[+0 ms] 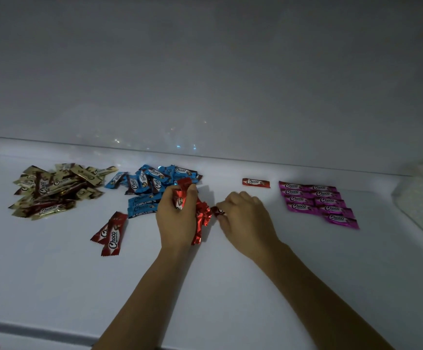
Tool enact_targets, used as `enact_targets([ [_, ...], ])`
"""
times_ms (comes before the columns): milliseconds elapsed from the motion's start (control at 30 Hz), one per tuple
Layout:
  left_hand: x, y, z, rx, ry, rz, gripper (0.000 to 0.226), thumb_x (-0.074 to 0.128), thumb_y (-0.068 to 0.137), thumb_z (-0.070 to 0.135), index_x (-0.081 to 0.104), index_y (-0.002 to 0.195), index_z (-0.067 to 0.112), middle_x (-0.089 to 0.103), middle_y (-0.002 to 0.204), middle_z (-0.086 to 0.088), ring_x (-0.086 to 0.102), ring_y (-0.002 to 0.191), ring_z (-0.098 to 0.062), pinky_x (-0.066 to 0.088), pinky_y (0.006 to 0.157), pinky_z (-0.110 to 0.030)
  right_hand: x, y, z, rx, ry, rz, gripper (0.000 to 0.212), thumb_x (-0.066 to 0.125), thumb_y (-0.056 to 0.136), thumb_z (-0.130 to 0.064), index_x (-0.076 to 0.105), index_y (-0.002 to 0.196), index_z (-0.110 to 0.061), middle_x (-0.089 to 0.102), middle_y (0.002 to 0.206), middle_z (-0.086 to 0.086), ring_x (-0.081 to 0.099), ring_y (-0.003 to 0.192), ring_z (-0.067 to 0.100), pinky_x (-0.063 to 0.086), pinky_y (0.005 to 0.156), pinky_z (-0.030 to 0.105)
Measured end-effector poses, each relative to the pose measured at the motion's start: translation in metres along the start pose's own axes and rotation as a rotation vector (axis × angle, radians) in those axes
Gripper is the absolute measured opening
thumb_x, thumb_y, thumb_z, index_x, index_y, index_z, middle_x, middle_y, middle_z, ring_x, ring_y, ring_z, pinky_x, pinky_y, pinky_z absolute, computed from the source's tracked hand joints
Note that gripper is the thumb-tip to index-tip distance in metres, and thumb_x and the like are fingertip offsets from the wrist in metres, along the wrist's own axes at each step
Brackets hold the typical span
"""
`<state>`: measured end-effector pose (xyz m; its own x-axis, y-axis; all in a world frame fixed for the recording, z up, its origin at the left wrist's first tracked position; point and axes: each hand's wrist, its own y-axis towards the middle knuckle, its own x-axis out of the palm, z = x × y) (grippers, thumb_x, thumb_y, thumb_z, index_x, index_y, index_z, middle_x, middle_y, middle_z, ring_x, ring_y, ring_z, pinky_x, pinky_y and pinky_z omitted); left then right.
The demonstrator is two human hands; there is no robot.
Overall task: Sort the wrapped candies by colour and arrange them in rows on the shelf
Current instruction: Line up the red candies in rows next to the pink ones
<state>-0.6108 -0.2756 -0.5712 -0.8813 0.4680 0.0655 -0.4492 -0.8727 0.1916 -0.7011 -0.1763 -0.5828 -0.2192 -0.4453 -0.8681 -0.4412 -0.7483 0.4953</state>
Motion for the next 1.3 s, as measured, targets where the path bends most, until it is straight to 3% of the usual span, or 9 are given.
enact_targets([
  [67,0.000,0.001,-0.002,0.012,0.007,0.000,0.012,0.058,0.094,0.026,0.057,0.083,0.025,0.062,0.078,0.003,0.062,0.072,-0.009,0.050,0.067,-0.022,-0.002,0.000,-0.005,0.012,-0.051,-0.059,0.013,0.067,0.082,-0.024,0.073,0.088,-0.014,0.067,0.080,0.002,0.060,0.074,0.021,0.046,0.066,0.031],
  [167,0.001,0.001,-0.002,0.030,0.022,-0.001,0.011,0.058,0.094,0.026,0.056,0.083,0.028,0.063,0.080,0.004,0.062,0.073,-0.005,0.048,0.066,-0.017,-0.004,0.016,-0.009,0.046,-0.074,-0.185,0.035,0.045,0.096,-0.031,0.059,0.120,-0.011,0.062,0.114,0.007,0.055,0.107,0.024,0.040,0.090,0.034],
  [267,0.001,0.002,-0.002,0.035,0.036,-0.003,0.004,0.058,0.094,0.025,0.059,0.091,0.025,0.064,0.083,0.005,0.062,0.077,-0.006,0.046,0.065,-0.012,0.000,0.037,-0.013,0.097,-0.037,-0.290,0.044,0.043,0.096,-0.031,0.043,0.133,-0.009,0.050,0.134,0.009,0.043,0.125,0.024,0.031,0.104,0.033],
  [433,0.001,0.003,-0.003,0.039,0.025,-0.016,0.004,0.057,0.095,0.025,0.058,0.098,0.023,0.063,0.087,0.010,0.061,0.079,-0.001,0.045,0.065,-0.008,0.015,0.056,-0.014,0.203,-0.095,-0.367,0.057,0.056,0.089,-0.033,0.038,0.137,-0.008,0.042,0.141,0.010,0.036,0.131,0.026,0.027,0.109,0.037],
  [700,0.001,0.005,-0.006,0.050,0.038,-0.019,0.007,0.058,0.094,0.024,0.060,0.096,0.018,0.063,0.082,0.006,0.060,0.073,0.002,0.044,0.063,-0.006,0.022,0.049,-0.014,0.335,-0.046,-0.289,0.050,0.027,0.100,-0.038,0.036,0.141,-0.009,0.035,0.148,0.009,0.030,0.136,0.024,0.024,0.110,0.037],
  [1067,0.001,0.004,-0.002,0.029,0.028,-0.018,0.003,0.058,0.094,0.025,0.059,0.093,0.022,0.063,0.082,0.006,0.061,0.076,-0.004,0.043,0.062,-0.003,0.018,0.046,-0.015,0.346,0.029,-0.225,0.046,0.033,0.100,-0.034,0.039,0.141,-0.013,0.030,0.152,0.007,0.025,0.139,0.022,0.020,0.113,0.036],
  [1167,0.001,0.005,-0.002,0.019,0.014,-0.027,0.008,0.059,0.093,0.026,0.063,0.095,0.019,0.065,0.083,0.006,0.063,0.078,-0.005,0.051,0.072,-0.015,0.011,0.047,-0.016,0.350,0.295,-0.108,0.034,0.044,0.098,-0.027,0.054,0.128,-0.014,0.053,0.133,0.004,0.044,0.124,0.016,0.033,0.101,0.027],
  [1233,0.000,0.003,0.001,0.031,-0.005,-0.083,0.005,0.060,0.092,0.026,0.064,0.090,0.024,0.067,0.081,0.007,0.065,0.077,-0.007,0.052,0.073,-0.023,-0.005,0.046,-0.018,0.465,0.849,-0.107,0.025,0.049,0.097,-0.026,0.066,0.107,-0.011,0.067,0.101,0.003,0.060,0.095,0.014,0.043,0.081,0.026],
  [1300,0.000,-0.001,0.002,0.084,-0.004,-0.188,0.007,0.062,0.091,0.026,0.067,0.095,0.023,0.070,0.084,0.006,0.067,0.079,-0.005,0.053,0.075,-0.023,-0.023,0.037,-0.017,0.539,1.336,-0.181,0.024,0.051,0.096,-0.031,0.068,0.097,-0.015,0.070,0.085,-0.001,0.066,0.083,0.014,0.051,0.072,0.028],
])
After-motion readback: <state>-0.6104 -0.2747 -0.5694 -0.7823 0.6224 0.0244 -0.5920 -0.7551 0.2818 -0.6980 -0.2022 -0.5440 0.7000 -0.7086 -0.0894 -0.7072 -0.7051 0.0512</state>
